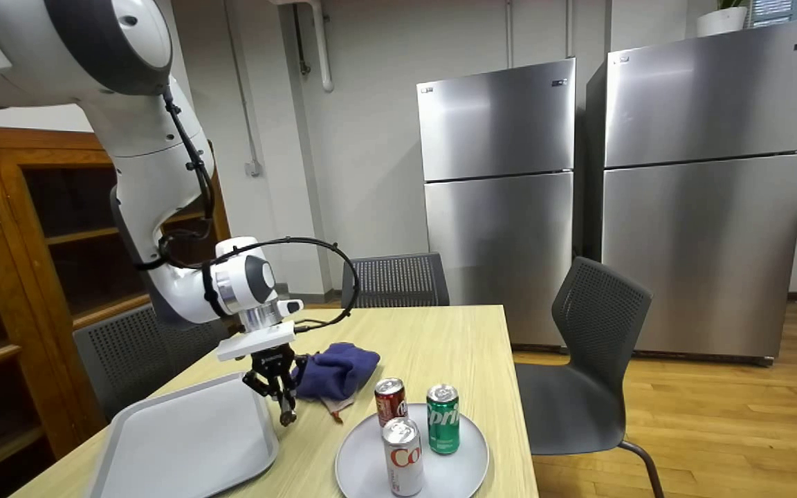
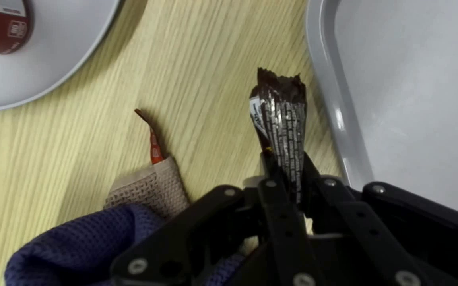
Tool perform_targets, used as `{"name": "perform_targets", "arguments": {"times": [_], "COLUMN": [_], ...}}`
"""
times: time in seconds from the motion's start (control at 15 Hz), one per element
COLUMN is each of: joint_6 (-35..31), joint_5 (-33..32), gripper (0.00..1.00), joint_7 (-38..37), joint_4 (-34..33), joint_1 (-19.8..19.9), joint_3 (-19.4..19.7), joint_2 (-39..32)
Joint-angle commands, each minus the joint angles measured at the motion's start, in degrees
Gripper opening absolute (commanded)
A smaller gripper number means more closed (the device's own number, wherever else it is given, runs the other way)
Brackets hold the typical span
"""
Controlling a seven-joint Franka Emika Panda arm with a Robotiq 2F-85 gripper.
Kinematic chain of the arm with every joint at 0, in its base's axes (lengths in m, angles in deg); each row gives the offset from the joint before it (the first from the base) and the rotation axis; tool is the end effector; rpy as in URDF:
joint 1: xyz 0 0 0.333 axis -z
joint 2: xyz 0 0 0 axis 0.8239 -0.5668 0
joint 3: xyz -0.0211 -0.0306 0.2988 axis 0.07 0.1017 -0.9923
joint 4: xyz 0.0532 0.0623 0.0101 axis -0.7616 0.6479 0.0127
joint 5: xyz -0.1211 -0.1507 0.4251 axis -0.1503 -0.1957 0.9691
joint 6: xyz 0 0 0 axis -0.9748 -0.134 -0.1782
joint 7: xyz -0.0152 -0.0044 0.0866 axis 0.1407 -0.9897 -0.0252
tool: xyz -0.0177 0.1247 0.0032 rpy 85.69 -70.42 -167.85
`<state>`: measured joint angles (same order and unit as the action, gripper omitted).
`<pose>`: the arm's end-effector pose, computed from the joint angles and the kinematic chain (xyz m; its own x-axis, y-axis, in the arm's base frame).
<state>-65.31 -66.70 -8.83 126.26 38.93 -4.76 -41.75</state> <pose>0.5677 0.1562 0.0225 0.8516 0.5047 -0.1414 0.5220 -0.8408 0.1430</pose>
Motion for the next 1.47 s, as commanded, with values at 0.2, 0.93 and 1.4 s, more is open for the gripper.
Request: {"name": "perform_targets", "arguments": {"times": [0.2, 0.93, 1.4], "joint_6": [1.87, 0.96, -1.21], "joint_5": [-1.05, -1.39, -1.67], "gripper": [0.04, 0.76, 1.00], "joint_7": [-1.02, -2.24, -6.85], "joint_4": [-2.62, -1.82, 1.02], "joint_1": [0.91, 0.70, 0.56], "joint_3": [0.46, 1.52, 3.37], "joint_2": [-2.10, -1.77, 2.42]}}
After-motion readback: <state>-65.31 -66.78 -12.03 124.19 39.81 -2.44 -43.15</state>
